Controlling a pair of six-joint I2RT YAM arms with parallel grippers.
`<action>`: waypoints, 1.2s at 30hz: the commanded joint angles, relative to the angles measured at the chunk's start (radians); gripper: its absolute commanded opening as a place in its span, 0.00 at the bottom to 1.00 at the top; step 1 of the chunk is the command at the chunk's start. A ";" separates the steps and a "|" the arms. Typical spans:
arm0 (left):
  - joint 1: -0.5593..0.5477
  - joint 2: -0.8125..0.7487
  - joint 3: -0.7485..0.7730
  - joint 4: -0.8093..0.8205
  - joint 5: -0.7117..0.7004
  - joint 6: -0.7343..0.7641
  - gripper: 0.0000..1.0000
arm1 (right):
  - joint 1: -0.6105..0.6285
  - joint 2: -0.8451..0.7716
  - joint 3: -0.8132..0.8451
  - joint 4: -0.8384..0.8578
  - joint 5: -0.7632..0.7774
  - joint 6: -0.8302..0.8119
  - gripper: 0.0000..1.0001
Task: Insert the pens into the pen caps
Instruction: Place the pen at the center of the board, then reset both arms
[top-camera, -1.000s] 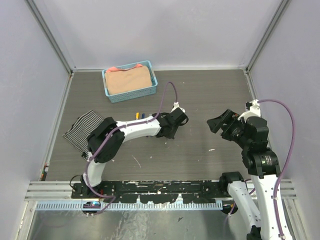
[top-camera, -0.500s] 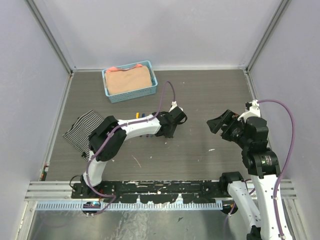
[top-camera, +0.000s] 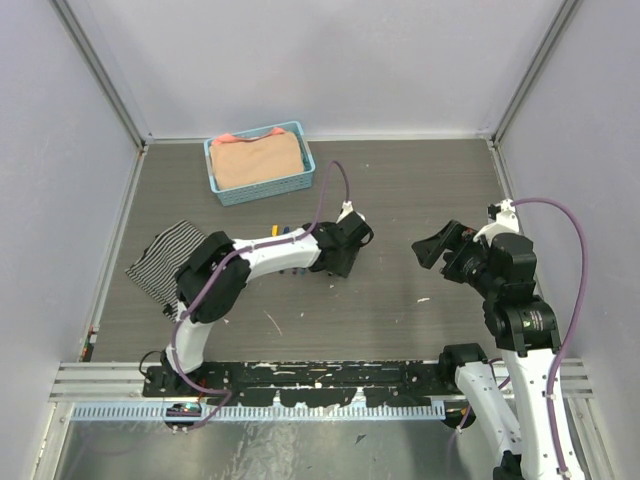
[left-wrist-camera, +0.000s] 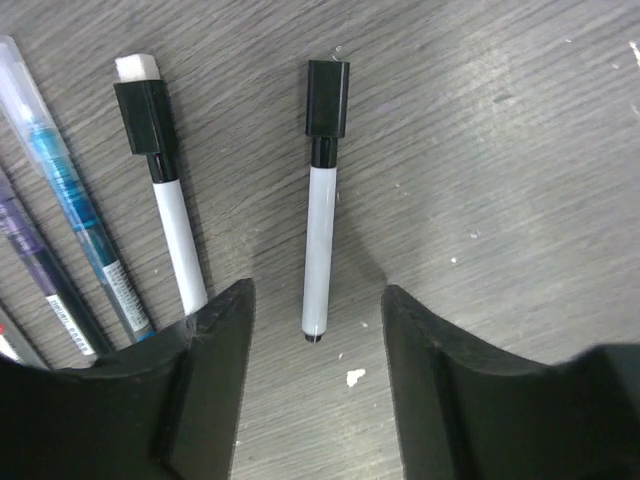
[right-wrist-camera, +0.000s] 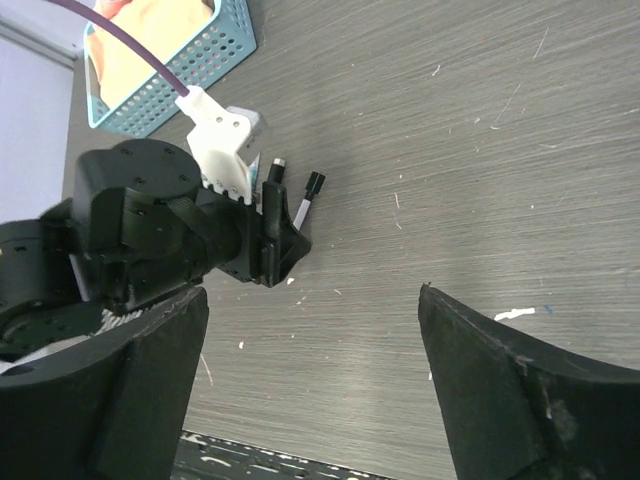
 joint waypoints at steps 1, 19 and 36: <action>-0.001 -0.127 -0.011 0.003 0.006 0.045 0.66 | -0.001 -0.013 0.031 0.064 -0.026 -0.110 0.96; 0.134 -0.936 -0.253 -0.123 -0.204 0.094 0.98 | -0.001 -0.152 0.059 0.121 0.068 -0.159 1.00; 0.143 -1.625 -0.547 -0.245 -0.476 0.039 0.98 | -0.001 -0.276 -0.078 0.167 0.185 -0.096 1.00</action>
